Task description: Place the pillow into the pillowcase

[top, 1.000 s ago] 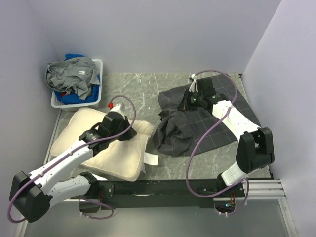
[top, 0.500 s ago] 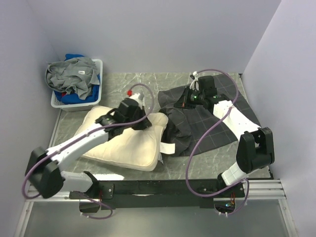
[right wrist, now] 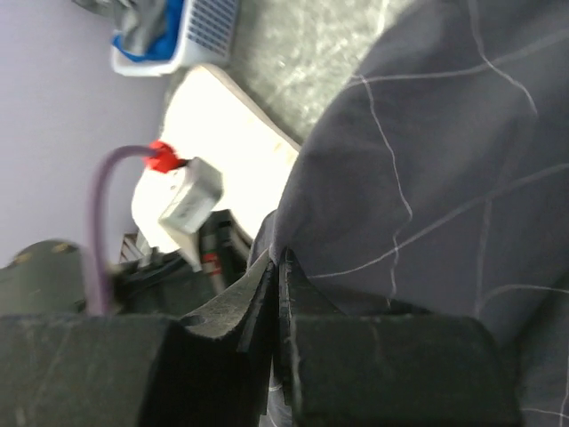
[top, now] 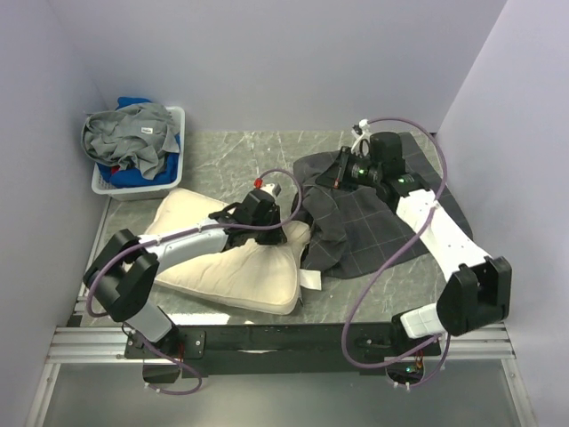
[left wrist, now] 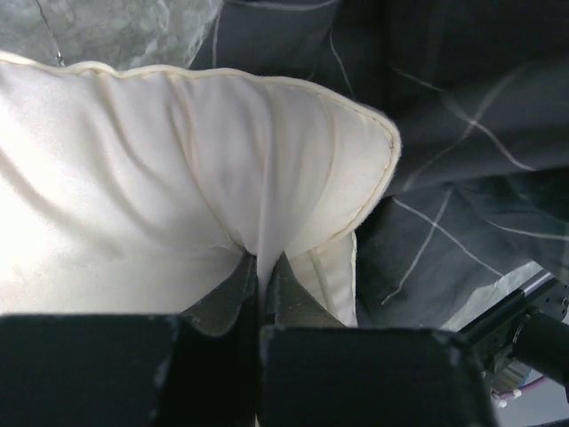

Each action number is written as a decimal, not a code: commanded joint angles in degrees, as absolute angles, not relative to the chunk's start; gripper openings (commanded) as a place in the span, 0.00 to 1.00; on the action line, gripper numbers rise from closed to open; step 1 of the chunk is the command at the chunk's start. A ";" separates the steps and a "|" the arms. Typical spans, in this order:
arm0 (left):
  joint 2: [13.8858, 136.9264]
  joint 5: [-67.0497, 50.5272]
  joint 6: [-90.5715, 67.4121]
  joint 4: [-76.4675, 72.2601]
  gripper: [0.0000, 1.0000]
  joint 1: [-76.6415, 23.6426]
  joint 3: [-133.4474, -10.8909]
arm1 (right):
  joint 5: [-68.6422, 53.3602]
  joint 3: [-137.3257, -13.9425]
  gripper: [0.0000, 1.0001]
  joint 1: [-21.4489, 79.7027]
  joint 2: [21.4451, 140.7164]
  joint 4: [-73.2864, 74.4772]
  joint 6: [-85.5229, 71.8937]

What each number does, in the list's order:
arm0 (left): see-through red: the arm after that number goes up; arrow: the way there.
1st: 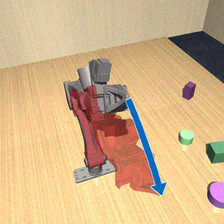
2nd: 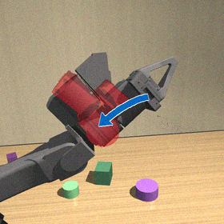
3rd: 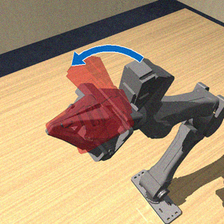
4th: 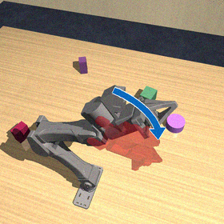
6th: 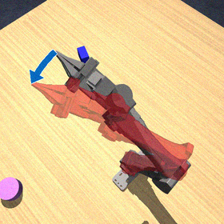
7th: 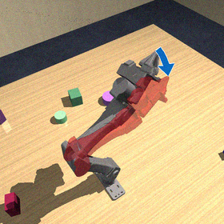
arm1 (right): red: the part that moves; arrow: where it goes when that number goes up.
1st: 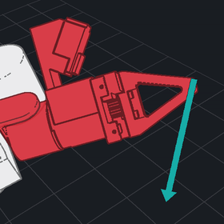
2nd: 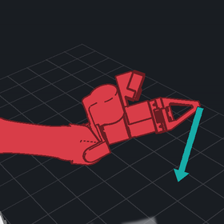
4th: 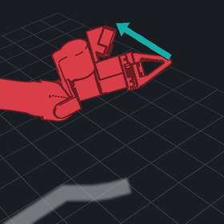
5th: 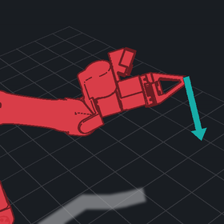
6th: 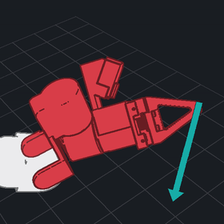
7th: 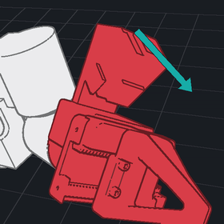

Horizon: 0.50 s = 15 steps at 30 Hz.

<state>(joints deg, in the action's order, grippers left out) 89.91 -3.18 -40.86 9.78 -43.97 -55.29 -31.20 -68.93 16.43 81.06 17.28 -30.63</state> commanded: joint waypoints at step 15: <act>88.94 0.80 -35.42 17.14 0.01 -39.74 -72.77 | -21.37 -70.57 0.12 28.20 75.93 24.60 -27.16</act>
<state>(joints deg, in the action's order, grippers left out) 89.08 2.70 -37.93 19.81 -42.87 -68.25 -24.84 -68.99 25.78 77.54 22.74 -28.80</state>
